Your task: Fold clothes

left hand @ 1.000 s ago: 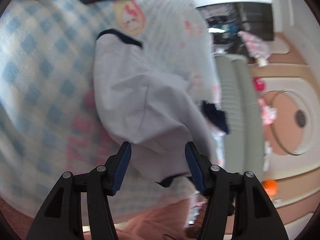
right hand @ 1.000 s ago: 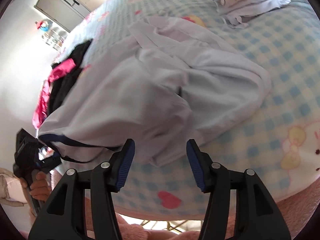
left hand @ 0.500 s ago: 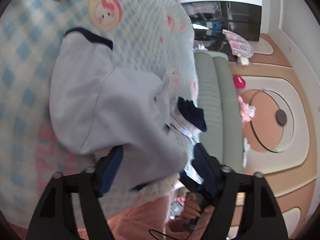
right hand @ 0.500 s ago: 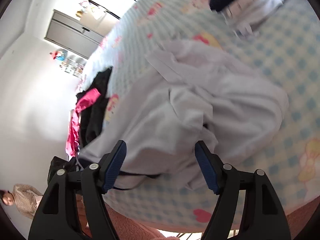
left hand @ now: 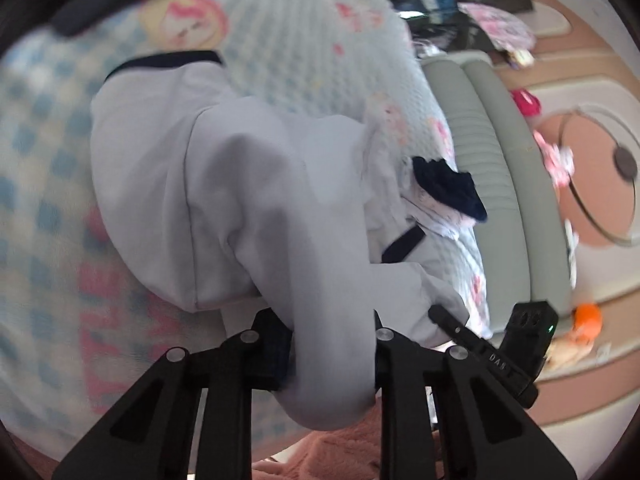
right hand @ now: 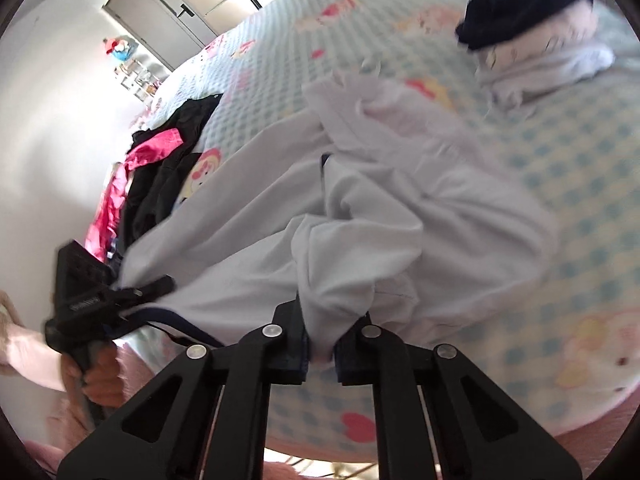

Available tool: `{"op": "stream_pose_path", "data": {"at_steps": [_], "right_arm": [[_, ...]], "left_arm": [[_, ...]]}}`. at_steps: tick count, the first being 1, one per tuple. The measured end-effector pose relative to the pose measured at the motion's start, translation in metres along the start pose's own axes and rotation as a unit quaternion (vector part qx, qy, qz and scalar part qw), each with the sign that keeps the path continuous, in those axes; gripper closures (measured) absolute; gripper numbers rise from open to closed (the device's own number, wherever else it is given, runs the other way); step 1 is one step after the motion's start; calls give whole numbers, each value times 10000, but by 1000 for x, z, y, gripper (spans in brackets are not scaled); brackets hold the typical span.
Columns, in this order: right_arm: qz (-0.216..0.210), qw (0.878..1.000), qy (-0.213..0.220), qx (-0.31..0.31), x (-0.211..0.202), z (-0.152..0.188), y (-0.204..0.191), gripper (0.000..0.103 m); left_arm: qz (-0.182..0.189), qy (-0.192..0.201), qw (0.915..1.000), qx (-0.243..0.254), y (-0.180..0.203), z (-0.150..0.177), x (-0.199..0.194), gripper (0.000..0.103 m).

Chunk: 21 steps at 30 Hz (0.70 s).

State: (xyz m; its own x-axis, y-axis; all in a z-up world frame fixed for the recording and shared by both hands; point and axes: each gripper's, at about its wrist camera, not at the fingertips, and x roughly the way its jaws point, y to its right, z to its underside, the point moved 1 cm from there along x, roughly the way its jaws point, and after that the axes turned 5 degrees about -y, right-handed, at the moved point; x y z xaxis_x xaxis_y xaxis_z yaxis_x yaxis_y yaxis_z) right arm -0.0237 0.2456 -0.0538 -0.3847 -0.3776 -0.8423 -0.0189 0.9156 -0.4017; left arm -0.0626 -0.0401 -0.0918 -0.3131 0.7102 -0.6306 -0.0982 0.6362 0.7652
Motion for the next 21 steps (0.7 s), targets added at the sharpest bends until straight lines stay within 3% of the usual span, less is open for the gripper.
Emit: {"op": "stream_pose_path", "data": {"at_steps": [1, 2, 3, 4, 7, 10, 14, 19, 21], "right_arm": [[49, 10000, 25, -44, -5, 4, 0, 97], [97, 9999, 50, -87, -9, 7, 1, 97], [106, 9999, 36, -69, -11, 11, 3, 97], [102, 9999, -3, -14, -10, 14, 8, 97], [139, 9998, -110, 130, -8, 22, 21, 97], [317, 9995, 3, 73, -15, 23, 24, 97], [1062, 9933, 325, -323, -25, 16, 16, 97], [1414, 9885, 532, -64, -37, 5, 41, 97], [1436, 9883, 456, 244, -36, 6, 61, 97]], "left_arm": [[-14, -10, 10000, 83, 1, 1, -1, 76], [-10, -57, 10000, -15, -8, 5, 1, 64], [-33, -88, 9998, -174, -16, 5, 6, 47], [4, -91, 9992, -379, -27, 5, 7, 42], [114, -88, 9952, -964, -60, 4, 10, 42], [193, 104, 9953, -944, -59, 3, 2, 42], [-25, 379, 9989, -262, -35, 3, -16, 41], [-433, 734, 9953, 453, -11, -8, -37, 37], [-459, 309, 9976, 413, -19, -10, -32, 37]]}}
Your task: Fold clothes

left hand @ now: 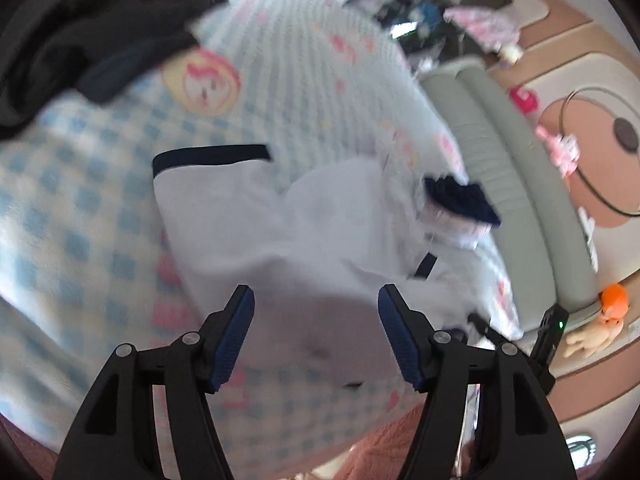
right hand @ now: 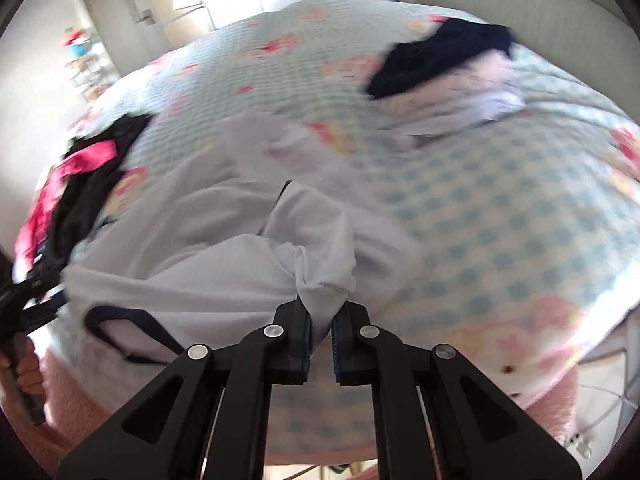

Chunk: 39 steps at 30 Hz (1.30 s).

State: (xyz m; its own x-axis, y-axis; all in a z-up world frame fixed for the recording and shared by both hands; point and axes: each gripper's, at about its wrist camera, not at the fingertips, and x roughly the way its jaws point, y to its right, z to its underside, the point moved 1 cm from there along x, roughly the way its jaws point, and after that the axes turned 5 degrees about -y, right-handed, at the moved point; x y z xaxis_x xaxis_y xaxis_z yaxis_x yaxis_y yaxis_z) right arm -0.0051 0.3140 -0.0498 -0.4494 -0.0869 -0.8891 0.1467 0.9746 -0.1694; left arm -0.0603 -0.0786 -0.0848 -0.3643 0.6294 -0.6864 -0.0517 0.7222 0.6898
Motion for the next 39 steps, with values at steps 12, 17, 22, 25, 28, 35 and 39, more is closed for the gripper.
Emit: {"op": "stream_pose_path", "data": {"at_steps": [12, 17, 22, 25, 28, 35, 39], "right_arm": [[-921, 9922, -611, 584, 26, 16, 25, 73], [-790, 9940, -684, 318, 36, 17, 12, 72], [-680, 9951, -400, 598, 33, 14, 20, 87], [-660, 9945, -352, 727, 33, 12, 25, 87], [-817, 9927, -489, 737, 35, 13, 24, 83], [-941, 9916, -827, 327, 54, 20, -10, 89], [-744, 9964, -337, 206, 33, 12, -16, 96]], "left_arm": [[710, -828, 9854, -1309, -46, 43, 41, 28], [334, -261, 9915, -1229, -50, 32, 11, 29], [144, -622, 9924, -1052, -53, 47, 3, 36], [231, -792, 9916, -999, -50, 55, 17, 37], [159, -649, 9923, -1045, -54, 55, 26, 40], [-253, -180, 9952, -923, -38, 48, 35, 89], [-560, 24, 9984, -101, -11, 27, -8, 90]]}}
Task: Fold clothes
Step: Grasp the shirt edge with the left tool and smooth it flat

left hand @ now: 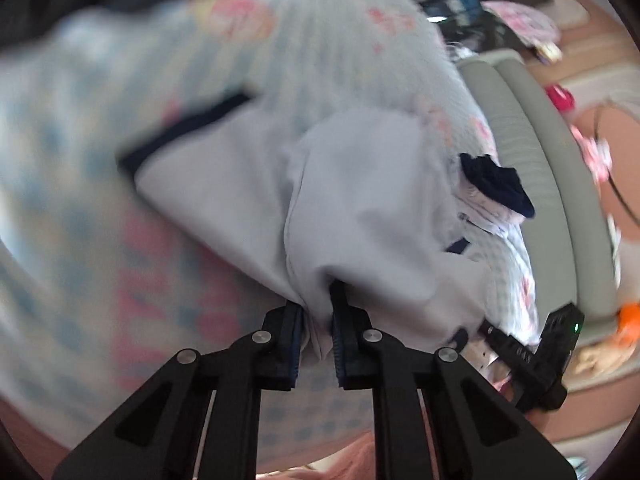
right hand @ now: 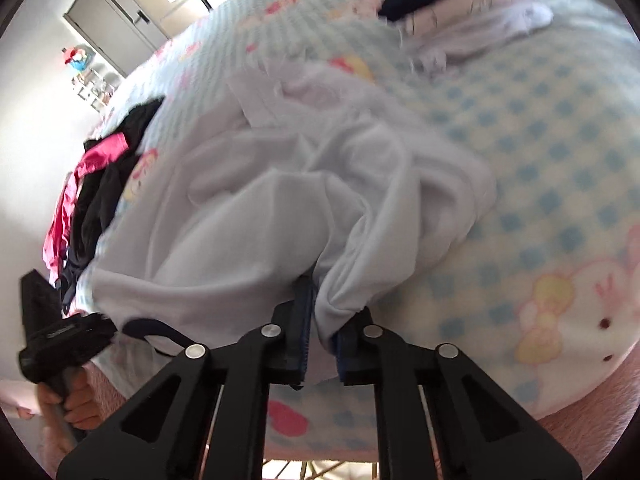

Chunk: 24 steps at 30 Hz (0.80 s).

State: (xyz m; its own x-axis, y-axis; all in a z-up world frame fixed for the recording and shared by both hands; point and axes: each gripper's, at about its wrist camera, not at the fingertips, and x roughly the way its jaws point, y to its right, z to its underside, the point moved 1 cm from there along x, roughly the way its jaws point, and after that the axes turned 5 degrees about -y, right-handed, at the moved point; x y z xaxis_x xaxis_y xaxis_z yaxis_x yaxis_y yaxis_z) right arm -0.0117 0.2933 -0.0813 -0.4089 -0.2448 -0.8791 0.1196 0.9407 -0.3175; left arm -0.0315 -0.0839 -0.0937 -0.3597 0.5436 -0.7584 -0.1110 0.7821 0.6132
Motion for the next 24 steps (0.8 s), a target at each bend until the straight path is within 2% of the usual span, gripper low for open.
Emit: {"op": "stream_pose_path", "data": {"at_steps": [3, 5, 6, 9, 10, 11, 12, 13, 16, 18, 20, 21, 22, 24], "right_arm": [[441, 9979, 451, -147, -24, -9, 2, 98], [502, 9980, 375, -72, -24, -16, 10, 97], [532, 9982, 274, 16, -19, -16, 14, 97], [653, 9978, 15, 148, -3, -12, 18, 96], [562, 9982, -65, 189, 1, -8, 18, 96], [422, 9987, -136, 248, 3, -4, 18, 96], [286, 9990, -224, 272, 6, -1, 18, 95], [189, 9991, -285, 268, 8, 2, 19, 89], [138, 9989, -386, 214, 10, 6, 19, 85], [71, 9988, -405, 258, 9, 8, 21, 85], [-18, 9985, -409, 365, 9, 8, 25, 85], [27, 9981, -412, 455, 10, 10, 25, 82], [111, 9974, -411, 574, 12, 12, 26, 75], [-47, 9965, -499, 668, 15, 16, 26, 73]], "left_arm": [[-445, 250, 9938, 992, 6, -15, -55, 89], [-580, 471, 9887, 1301, 7, -23, -79, 86], [-560, 448, 9893, 1273, -2, -22, -87, 86], [-700, 360, 9927, 911, -9, -29, -75, 84], [-735, 368, 9938, 755, -2, -28, -63, 82], [-701, 319, 9956, 531, -11, -20, -59, 76], [-529, 246, 9978, 316, -19, -13, -54, 73], [-355, 173, 9992, 112, -27, -6, -49, 73], [105, 0, 9995, -282, -38, 10, -33, 69], [405, -74, 9973, -611, -46, 21, -25, 62], [807, -260, 9923, -907, -52, 31, -10, 60], [935, -358, 9903, -966, -51, 35, -3, 60], [1033, -449, 9888, -982, -49, 38, 4, 60], [1131, -577, 9869, -996, -43, 41, 18, 57]]}}
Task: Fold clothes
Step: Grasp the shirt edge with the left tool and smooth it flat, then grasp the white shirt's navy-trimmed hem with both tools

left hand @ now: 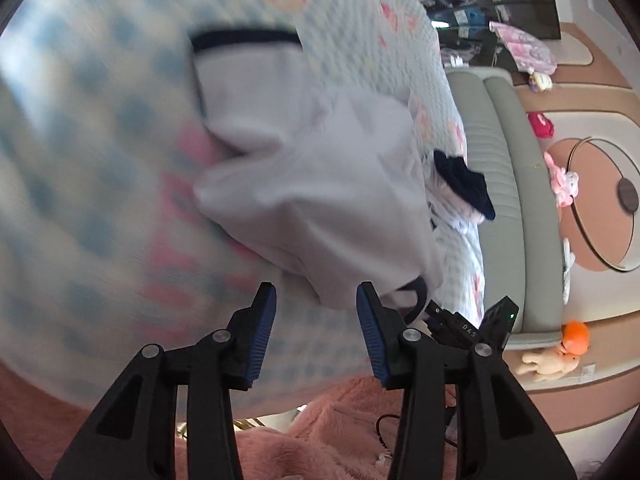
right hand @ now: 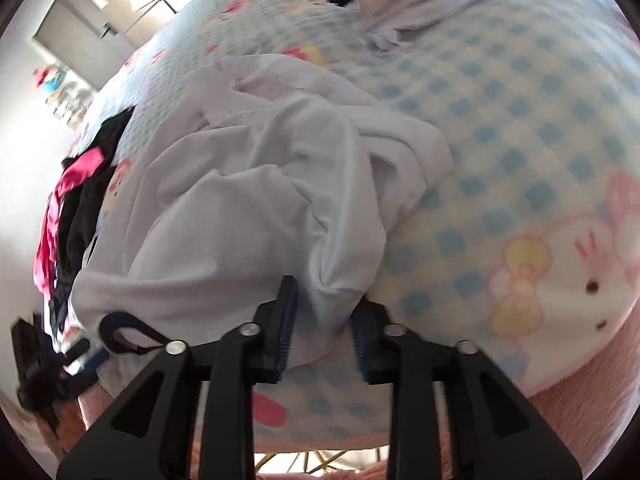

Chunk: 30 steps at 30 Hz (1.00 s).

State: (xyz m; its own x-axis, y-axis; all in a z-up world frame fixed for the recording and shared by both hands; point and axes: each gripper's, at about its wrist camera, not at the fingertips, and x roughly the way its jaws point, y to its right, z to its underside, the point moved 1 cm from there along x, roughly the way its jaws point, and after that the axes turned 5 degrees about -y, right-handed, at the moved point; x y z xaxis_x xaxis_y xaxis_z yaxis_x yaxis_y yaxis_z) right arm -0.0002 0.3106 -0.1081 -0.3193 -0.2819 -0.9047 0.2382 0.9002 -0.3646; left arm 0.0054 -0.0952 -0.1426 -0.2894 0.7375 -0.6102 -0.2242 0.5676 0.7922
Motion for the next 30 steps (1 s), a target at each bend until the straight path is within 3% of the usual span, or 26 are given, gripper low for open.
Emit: {"op": "stream_pose_path", "data": {"at_steps": [1, 3, 5, 7, 8, 9, 11, 13, 16, 17, 18, 19, 22, 23, 24, 26, 28, 30], "right_arm": [[-112, 9999, -62, 24, 2, 2, 0, 73], [-306, 9994, -143, -70, 3, 7, -6, 72], [-428, 9987, -130, -240, 1, 12, -12, 64], [-532, 9979, -126, -335, 1, 13, -15, 54], [-572, 9977, -137, -332, 2, 13, -15, 54], [-565, 9978, -155, -315, 3, 13, -14, 54], [-437, 9984, -152, -330, 3, 13, -14, 61], [-265, 9989, -48, -389, 0, 12, -15, 70], [244, 9984, 215, -471, -8, 10, -13, 72], [318, 9982, 222, -451, -8, 7, -11, 72], [285, 9986, 183, -396, -7, 4, -8, 71], [251, 9990, 143, -342, -6, 1, -6, 71], [-391, 9991, -70, -140, -4, 1, 0, 70], [-444, 9989, -91, -143, -2, 3, -2, 68], [-424, 9989, -101, -171, 0, 5, -6, 64], [-330, 9992, -110, -178, 4, 8, -7, 61], [-241, 9996, -141, -19, 9, 9, -2, 47], [-220, 9996, -100, 152, 8, 8, 5, 47]], "left_arm": [[62, -10, 10000, -26, 2, 0, 5, 54], [284, 92, 9994, -175, 3, -2, 9, 37], [294, 271, 9988, -288, 1, -7, 10, 35], [70, 380, 9988, -299, 1, -10, 14, 45], [-68, 366, 9991, -217, 4, -10, 17, 64], [-148, 343, 9992, -102, 9, -8, 19, 76], [-333, 319, 9985, 277, 24, -2, 17, 86], [-633, 394, 9947, 707, 39, 4, 8, 87], [-933, 848, 9752, 1820, 69, 16, -20, 89], [-923, 850, 9710, 2036, 76, 18, -26, 89], [-838, 778, 9722, 2044, 76, 17, -29, 89], [-762, 702, 9737, 2028, 75, 15, -31, 89], [-617, 385, 9862, 1486, 56, 7, -22, 88], [-515, 333, 9909, 1200, 46, 7, -18, 82], [-412, 281, 9946, 913, 36, 7, -14, 65], [-200, 263, 9987, 400, 14, 6, -6, 41], [-37, 320, 9995, -65, -6, 3, 0, 40], [129, 422, 9983, -387, -18, 1, 4, 40]]}}
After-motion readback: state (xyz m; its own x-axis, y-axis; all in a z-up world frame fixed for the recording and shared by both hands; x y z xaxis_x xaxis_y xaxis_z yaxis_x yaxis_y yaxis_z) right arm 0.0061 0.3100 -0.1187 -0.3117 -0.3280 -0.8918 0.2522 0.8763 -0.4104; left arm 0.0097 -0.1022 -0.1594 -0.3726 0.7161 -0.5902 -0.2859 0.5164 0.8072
